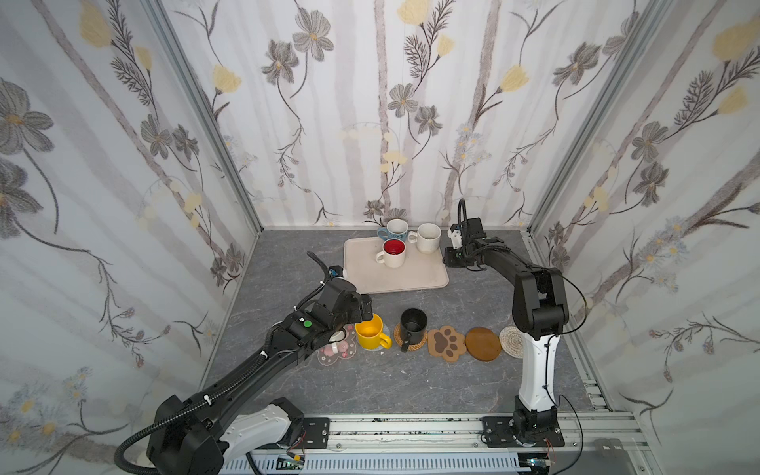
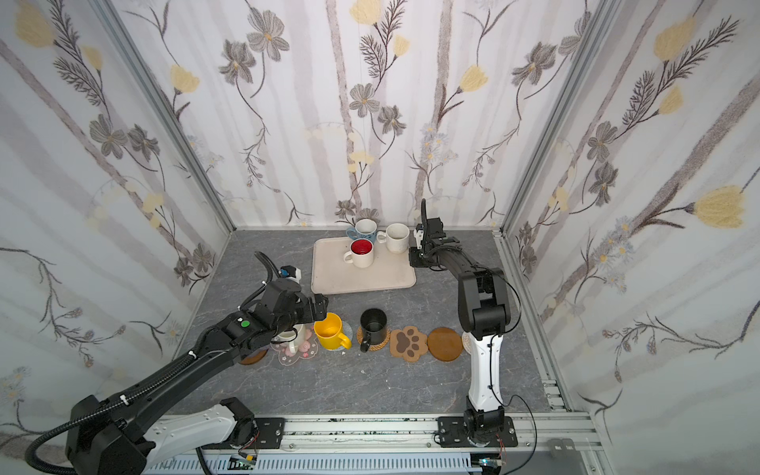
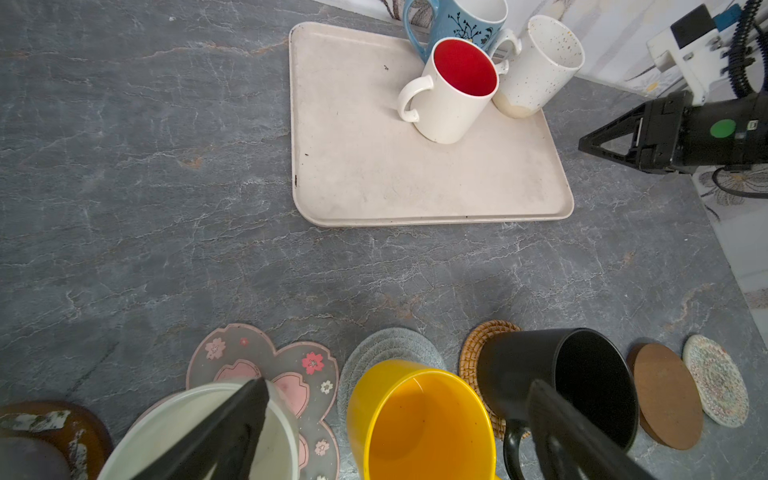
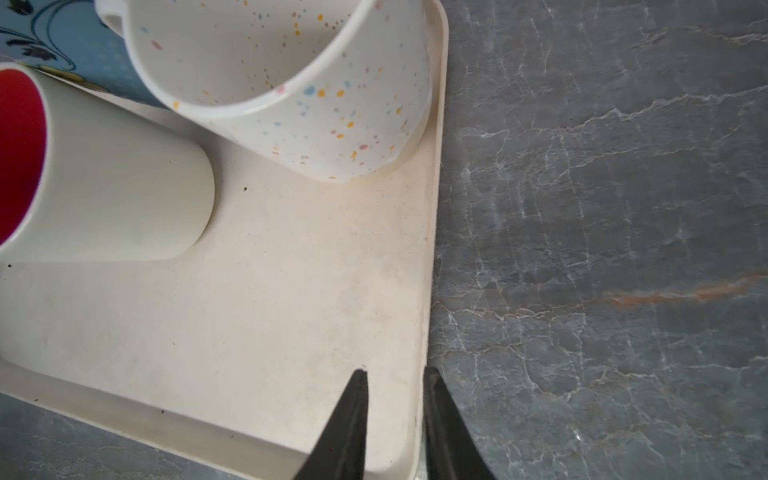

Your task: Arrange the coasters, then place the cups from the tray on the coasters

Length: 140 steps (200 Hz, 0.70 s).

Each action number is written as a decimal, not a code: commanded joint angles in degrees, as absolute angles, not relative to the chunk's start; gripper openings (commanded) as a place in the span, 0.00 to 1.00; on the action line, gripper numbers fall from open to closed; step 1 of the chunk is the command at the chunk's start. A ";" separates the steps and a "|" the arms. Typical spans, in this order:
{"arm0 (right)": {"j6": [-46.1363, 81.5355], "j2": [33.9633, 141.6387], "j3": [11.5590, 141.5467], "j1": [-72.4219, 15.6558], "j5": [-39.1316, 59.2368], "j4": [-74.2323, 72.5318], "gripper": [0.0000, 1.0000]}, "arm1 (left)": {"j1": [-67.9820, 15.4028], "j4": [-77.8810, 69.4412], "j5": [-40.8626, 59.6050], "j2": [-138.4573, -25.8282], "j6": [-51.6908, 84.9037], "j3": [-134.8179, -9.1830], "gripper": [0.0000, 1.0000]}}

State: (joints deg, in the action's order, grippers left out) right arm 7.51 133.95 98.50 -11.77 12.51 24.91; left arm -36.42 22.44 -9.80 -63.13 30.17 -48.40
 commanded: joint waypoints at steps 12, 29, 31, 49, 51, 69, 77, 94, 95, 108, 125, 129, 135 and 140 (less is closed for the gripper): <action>8.07 135.56 99.40 -11.69 11.99 22.81 0.31 | -36.04 21.18 -9.89 -63.26 30.07 -48.34 1.00; 8.50 136.07 99.84 -11.60 12.46 23.12 0.31 | -35.91 21.18 -9.67 -63.45 30.13 -48.31 1.00; 8.56 136.17 99.84 -11.60 12.45 23.12 0.31 | -35.87 21.18 -9.60 -63.45 30.14 -48.31 1.00; 9.34 136.57 99.92 -11.53 12.63 23.11 0.31 | -35.84 21.18 -9.45 -63.46 30.19 -48.25 1.00; 9.50 136.62 99.93 -11.54 12.76 23.18 0.32 | -35.79 21.18 -9.50 -63.46 30.11 -48.25 1.00; 10.09 137.92 100.91 -11.53 13.65 24.62 0.32 | -35.81 21.18 -9.41 -63.30 30.20 -48.12 1.00; 10.28 138.25 101.12 -11.51 13.87 25.00 0.32 | -35.73 21.19 -9.34 -63.28 30.22 -48.05 1.00; 10.59 138.64 101.03 -11.54 13.87 25.44 0.32 | -35.70 21.19 -9.18 -63.37 30.31 -48.00 1.00; 10.61 138.67 101.01 -11.53 13.83 25.46 0.32 | -35.69 21.19 -9.16 -63.37 30.27 -48.04 1.00; 11.02 138.86 101.01 -11.49 13.62 25.75 0.31 | -35.73 21.18 -9.14 -63.41 30.32 -48.05 1.00; 11.41 139.13 101.05 -11.50 13.89 26.19 0.30 | -35.72 21.18 -8.97 -63.46 30.31 -48.08 1.00; 11.49 139.21 101.07 -11.50 13.96 26.32 0.30 | -35.65 21.18 -8.97 -63.46 30.26 -48.08 1.00; 11.60 139.38 101.05 -11.50 14.04 26.49 0.29 | -35.69 21.18 -8.98 -63.46 30.40 -48.04 1.00; 11.67 139.47 101.07 -11.47 14.13 26.62 0.28 | -35.64 21.18 -8.89 -63.46 30.37 -48.05 1.00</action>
State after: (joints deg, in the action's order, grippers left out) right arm 11.09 138.82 100.53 -11.53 13.17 26.11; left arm -35.79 22.44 -8.95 -63.42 30.17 -48.10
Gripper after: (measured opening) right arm 0.295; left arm 0.996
